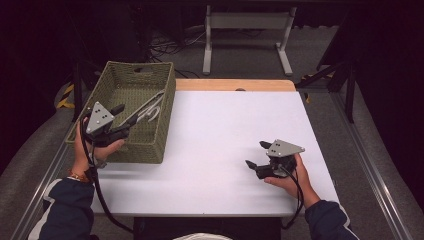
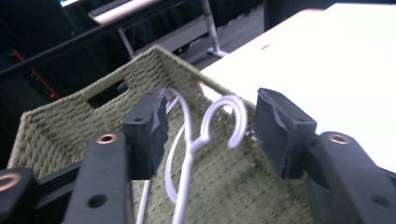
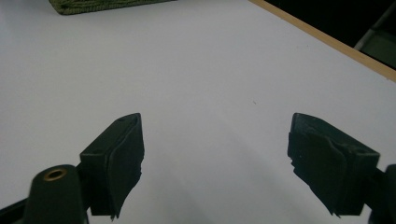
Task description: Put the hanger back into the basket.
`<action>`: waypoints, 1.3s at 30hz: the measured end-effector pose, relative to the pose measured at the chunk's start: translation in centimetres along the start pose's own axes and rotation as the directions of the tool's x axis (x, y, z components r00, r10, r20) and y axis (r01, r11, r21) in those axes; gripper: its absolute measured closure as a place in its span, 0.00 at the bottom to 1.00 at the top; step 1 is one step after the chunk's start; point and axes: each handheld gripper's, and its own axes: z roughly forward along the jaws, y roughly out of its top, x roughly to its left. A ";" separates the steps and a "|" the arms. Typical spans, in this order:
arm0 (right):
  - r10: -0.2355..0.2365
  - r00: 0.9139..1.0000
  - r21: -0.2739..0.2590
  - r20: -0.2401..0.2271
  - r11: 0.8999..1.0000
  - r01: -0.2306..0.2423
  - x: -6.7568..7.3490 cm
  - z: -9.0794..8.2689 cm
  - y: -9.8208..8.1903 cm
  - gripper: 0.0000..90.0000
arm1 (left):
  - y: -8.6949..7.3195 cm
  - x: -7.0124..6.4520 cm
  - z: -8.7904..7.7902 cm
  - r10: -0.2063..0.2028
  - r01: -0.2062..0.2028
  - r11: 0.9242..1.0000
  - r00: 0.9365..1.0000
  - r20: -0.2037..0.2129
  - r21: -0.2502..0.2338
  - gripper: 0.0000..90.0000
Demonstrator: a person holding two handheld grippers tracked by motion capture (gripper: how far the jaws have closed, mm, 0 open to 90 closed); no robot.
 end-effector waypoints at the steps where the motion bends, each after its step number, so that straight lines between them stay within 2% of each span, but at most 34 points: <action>1: -0.004 1.000 -0.005 0.007 1.000 0.004 0.0 0.0 0.0 0.21 | 0.1 -0.3 -0.1 0.001 -0.001 1.000 1.000 0.009 -0.013 0.46; 3: -0.005 1.000 -0.015 0.014 1.000 0.006 0.1 -0.2 0.1 0.22 | 0.3 -0.8 -0.2 0.004 -0.004 0.999 1.000 0.011 -0.035 0.41; 10: -0.013 0.999 -0.040 0.048 0.999 0.015 0.4 -0.6 0.4 0.21 | 0.8 -3.0 -0.6 0.018 -0.010 0.994 0.998 0.064 -0.110 0.26; 17: -0.006 0.997 -0.069 0.079 0.998 0.011 0.5 -1.2 0.5 0.21 | 0.7 -5.3 -0.5 0.043 -0.025 0.990 0.991 0.128 -0.139 0.15; 22: 0.004 0.996 -0.086 0.089 0.996 0.004 0.8 -1.5 0.7 0.18 | 0.6 -6.8 -0.6 0.069 -0.042 0.986 0.983 0.170 -0.159 0.11; 27: 0.000 0.995 -0.091 0.098 0.996 0.009 1.2 -1.8 0.7 0.18 | 0.4 -8.0 -0.9 0.076 -0.044 0.985 0.978 0.195 -0.165 0.09; 28: 0.000 0.995 -0.091 0.102 0.996 0.009 1.3 -1.8 0.7 0.17 | 0.3 -8.5 -0.9 0.098 -0.064 0.983 0.976 0.196 -0.172 0.08; 29: 0.000 0.994 -0.090 0.107 0.996 0.010 1.3 -1.9 0.7 0.17 | 0.1 -8.8 -1.0 0.095 -0.061 0.984 0.973 0.209 -0.166 0.07; 30: 0.005 0.994 -0.095 0.110 0.996 0.006 1.4 -1.9 0.7 0.16 | 0.0 -9.1 -1.0 0.110 -0.074 0.983 0.969 0.220 -0.166 0.06; 32: 0.005 0.993 -0.102 0.114 0.995 0.007 1.5 -2.0 0.7 0.15 | -0.1 -9.4 -1.0 0.117 -0.081 0.982 0.970 0.213 -0.169 0.06; 34: 0.010 0.994 -0.109 0.111 0.994 0.002 1.6 -2.1 0.7 0.15 | -0.5 -9.9 -1.0 0.123 -0.086 0.981 0.967 0.221 -0.172 0.06; 38: 0.011 0.992 -0.117 0.128 0.993 0.004 1.9 -2.1 0.6 0.15 | -1.3 -10.4 -0.8 0.101 -0.059 0.983 0.966 0.238 -0.174 0.06; 39: 0.013 0.992 -0.120 0.128 0.993 0.002 2.0 -2.2 0.5 0.15 | -1.5 -10.5 -0.8 0.109 -0.070 0.983 0.966 0.233 -0.171 0.06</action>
